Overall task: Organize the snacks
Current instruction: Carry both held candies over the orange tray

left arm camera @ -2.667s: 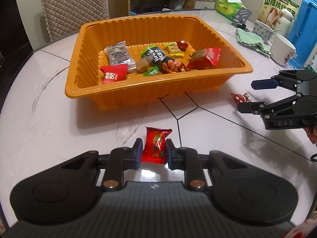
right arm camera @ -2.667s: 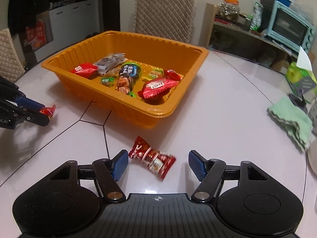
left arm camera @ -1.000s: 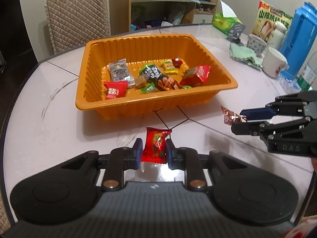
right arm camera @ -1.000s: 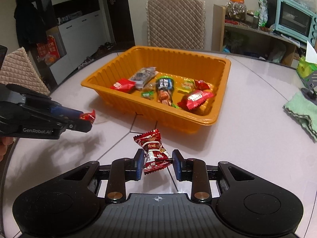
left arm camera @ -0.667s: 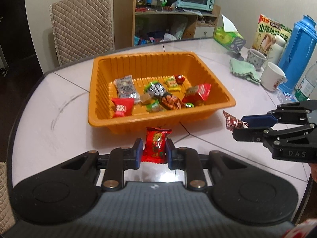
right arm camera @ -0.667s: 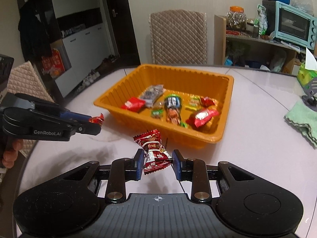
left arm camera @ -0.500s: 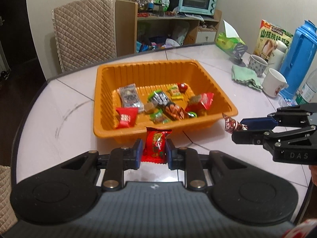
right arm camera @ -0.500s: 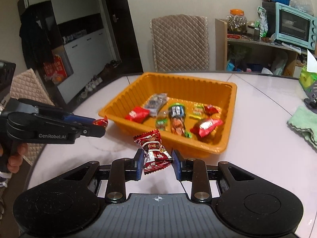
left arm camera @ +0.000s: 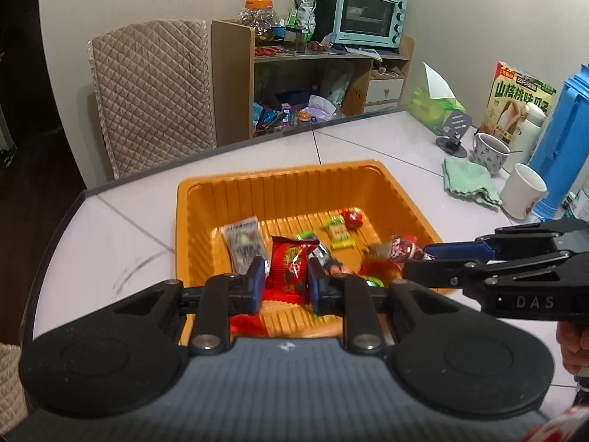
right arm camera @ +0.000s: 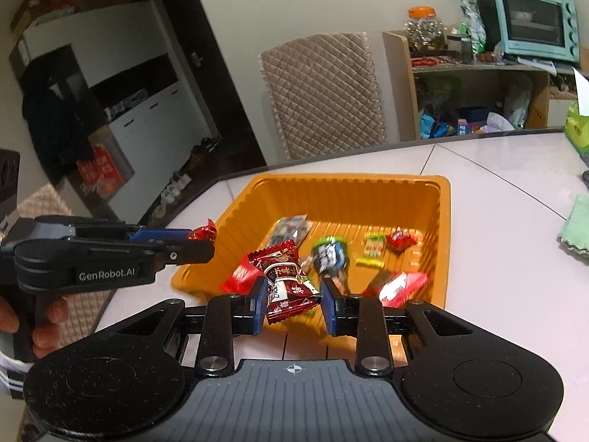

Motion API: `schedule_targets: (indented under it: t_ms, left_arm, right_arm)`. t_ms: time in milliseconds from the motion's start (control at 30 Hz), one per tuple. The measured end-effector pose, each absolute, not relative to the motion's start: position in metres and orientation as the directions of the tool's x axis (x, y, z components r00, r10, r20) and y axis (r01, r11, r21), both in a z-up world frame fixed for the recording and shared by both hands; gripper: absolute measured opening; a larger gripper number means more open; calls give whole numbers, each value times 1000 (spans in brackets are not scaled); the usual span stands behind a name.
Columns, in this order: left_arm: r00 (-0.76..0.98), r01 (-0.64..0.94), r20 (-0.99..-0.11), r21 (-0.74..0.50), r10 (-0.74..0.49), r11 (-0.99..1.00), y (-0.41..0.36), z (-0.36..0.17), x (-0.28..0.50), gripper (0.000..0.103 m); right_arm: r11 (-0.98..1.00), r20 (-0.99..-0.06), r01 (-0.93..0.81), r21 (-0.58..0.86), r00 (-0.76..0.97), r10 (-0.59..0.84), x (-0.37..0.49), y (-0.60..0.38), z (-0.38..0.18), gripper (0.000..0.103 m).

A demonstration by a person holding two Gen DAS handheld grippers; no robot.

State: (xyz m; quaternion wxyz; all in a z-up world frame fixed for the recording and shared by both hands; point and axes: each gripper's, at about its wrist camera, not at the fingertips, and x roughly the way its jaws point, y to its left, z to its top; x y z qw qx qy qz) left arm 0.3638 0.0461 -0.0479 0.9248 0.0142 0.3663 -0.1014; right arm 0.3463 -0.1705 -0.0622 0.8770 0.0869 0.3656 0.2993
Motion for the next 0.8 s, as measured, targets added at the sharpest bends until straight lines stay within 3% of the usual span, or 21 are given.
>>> schedule_targets:
  t_ms: [800]
  left_arm:
    - [627, 195, -764, -33, -150, 980, 29, -95, 487, 22]
  right_arm:
    - [868, -658, -335, 368, 565, 497, 441, -170, -89, 31]
